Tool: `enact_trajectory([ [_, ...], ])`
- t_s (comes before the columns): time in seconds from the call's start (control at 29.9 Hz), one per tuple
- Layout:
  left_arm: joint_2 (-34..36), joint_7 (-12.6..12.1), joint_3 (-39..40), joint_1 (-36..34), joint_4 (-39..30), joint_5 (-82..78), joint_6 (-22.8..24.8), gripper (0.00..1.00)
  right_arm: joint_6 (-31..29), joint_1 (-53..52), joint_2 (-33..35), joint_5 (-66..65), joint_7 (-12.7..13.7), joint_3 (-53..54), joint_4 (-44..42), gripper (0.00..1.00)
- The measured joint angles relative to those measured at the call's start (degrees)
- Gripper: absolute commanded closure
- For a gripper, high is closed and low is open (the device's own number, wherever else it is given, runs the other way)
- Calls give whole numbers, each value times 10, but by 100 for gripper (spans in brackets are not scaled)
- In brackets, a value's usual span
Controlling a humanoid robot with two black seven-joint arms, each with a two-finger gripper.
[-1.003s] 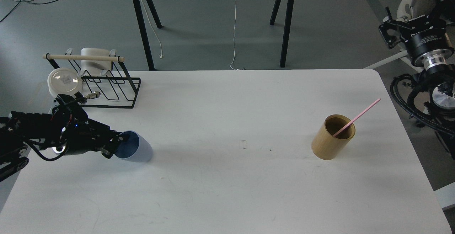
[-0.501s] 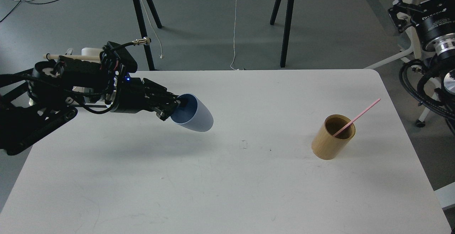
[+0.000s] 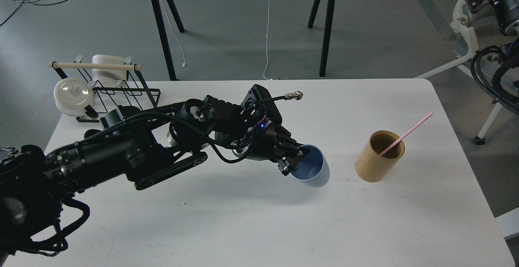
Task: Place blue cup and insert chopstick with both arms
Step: 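Carry the blue cup toward the tan holder and lower it, then release the blue cup and lift the left gripper away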
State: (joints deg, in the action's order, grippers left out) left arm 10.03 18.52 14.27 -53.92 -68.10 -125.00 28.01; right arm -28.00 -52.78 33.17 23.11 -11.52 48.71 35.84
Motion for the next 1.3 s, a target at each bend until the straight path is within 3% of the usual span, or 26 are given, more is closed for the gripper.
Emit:
enact_trajectory([
  [0.2, -1, -9, -10, 33, 4, 0, 0, 94, 0, 0, 3, 0, 0, 0, 1, 1],
  [0.94, 27, -8, -9, 32, 2, 0, 0, 90, 0, 6, 2, 0, -1, -2, 1, 1],
  [1.3, 27, -5, -6, 33, -9, 0, 0, 81, 0, 6, 0, 0, -2, -1, 1, 1],
])
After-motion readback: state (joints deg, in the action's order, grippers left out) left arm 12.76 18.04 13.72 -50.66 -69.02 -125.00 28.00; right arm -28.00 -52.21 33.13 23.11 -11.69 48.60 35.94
